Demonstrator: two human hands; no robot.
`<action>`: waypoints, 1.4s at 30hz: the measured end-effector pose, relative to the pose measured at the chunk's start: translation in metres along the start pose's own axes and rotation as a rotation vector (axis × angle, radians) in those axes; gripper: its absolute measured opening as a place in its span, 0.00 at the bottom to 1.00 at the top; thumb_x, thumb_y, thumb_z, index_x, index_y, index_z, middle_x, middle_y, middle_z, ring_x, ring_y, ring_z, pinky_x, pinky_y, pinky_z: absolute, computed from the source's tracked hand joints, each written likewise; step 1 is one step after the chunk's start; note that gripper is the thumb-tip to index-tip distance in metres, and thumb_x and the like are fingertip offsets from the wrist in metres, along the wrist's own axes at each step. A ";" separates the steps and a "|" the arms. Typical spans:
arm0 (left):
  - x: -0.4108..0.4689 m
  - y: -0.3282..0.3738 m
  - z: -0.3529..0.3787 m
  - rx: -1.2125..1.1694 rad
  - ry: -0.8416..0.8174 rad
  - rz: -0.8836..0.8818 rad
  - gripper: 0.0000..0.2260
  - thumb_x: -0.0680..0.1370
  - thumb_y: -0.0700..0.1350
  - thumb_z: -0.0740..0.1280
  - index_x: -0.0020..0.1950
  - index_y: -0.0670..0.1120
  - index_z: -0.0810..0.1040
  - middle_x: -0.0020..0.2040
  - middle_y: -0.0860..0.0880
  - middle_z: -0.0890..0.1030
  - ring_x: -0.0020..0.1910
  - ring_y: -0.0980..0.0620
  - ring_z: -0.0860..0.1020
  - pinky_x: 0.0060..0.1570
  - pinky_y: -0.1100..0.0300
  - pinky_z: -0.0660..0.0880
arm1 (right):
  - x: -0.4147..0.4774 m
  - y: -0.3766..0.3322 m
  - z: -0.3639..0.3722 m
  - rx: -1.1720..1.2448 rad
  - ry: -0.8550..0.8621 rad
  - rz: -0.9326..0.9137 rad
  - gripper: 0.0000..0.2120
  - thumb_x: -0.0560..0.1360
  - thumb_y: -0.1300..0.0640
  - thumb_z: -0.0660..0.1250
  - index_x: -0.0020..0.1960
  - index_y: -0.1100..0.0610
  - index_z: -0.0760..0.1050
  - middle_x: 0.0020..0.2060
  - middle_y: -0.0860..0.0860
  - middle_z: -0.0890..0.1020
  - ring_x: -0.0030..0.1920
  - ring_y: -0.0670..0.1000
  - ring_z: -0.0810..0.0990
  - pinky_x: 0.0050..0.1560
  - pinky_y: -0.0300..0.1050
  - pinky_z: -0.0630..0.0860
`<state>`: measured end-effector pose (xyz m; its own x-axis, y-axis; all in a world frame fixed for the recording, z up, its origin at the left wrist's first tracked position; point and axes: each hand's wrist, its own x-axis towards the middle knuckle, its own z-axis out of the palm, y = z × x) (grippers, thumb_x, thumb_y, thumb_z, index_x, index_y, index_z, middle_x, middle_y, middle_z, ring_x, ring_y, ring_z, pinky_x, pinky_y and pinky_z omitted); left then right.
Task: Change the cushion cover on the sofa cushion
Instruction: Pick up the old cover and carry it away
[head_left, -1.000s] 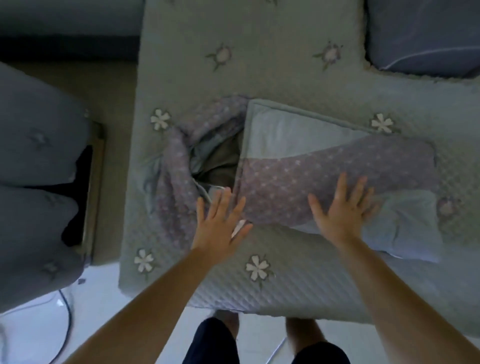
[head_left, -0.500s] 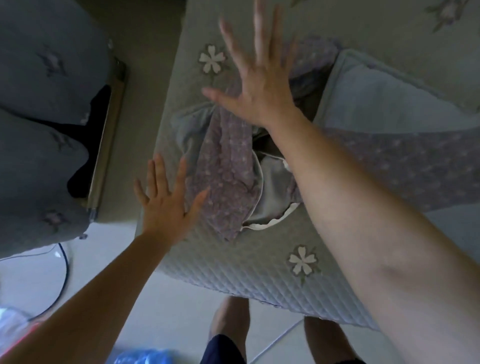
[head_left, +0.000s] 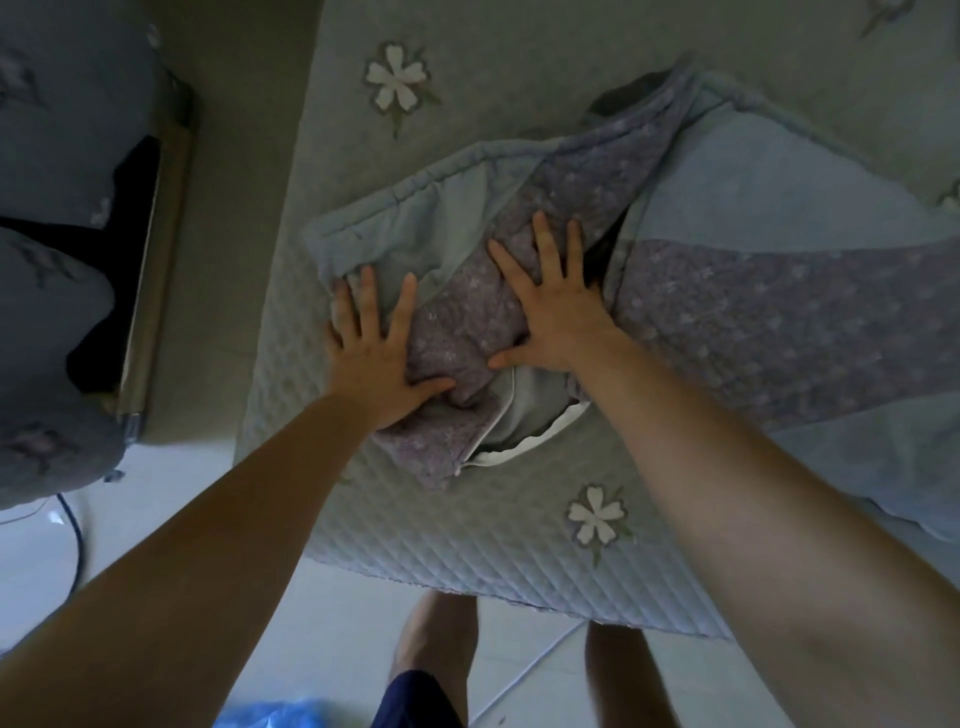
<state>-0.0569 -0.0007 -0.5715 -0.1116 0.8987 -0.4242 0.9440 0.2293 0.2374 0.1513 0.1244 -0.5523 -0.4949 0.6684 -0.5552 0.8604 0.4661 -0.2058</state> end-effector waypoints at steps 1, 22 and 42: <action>0.001 -0.003 0.002 0.014 -0.005 -0.007 0.53 0.64 0.78 0.58 0.79 0.55 0.38 0.79 0.38 0.40 0.76 0.30 0.45 0.67 0.28 0.56 | 0.001 -0.003 0.002 0.002 0.019 0.021 0.62 0.60 0.29 0.73 0.78 0.39 0.34 0.77 0.55 0.32 0.75 0.69 0.34 0.68 0.71 0.63; -0.125 0.117 -0.276 -0.067 0.324 0.373 0.37 0.76 0.65 0.57 0.80 0.48 0.52 0.66 0.43 0.70 0.60 0.40 0.70 0.54 0.43 0.74 | -0.254 -0.019 -0.217 0.417 0.574 0.129 0.29 0.71 0.43 0.73 0.69 0.48 0.68 0.56 0.54 0.75 0.53 0.59 0.79 0.48 0.51 0.78; -0.323 0.570 -0.261 0.124 0.368 1.128 0.32 0.79 0.63 0.52 0.79 0.48 0.55 0.63 0.45 0.73 0.56 0.41 0.72 0.53 0.43 0.75 | -0.734 0.190 -0.137 0.419 1.145 0.598 0.32 0.73 0.42 0.71 0.72 0.52 0.67 0.66 0.56 0.67 0.53 0.59 0.80 0.49 0.46 0.77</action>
<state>0.4360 -0.0628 -0.0706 0.7367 0.6281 0.2506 0.5882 -0.7780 0.2209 0.6611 -0.1985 -0.0738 0.3187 0.9030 0.2880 0.8475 -0.1354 -0.5133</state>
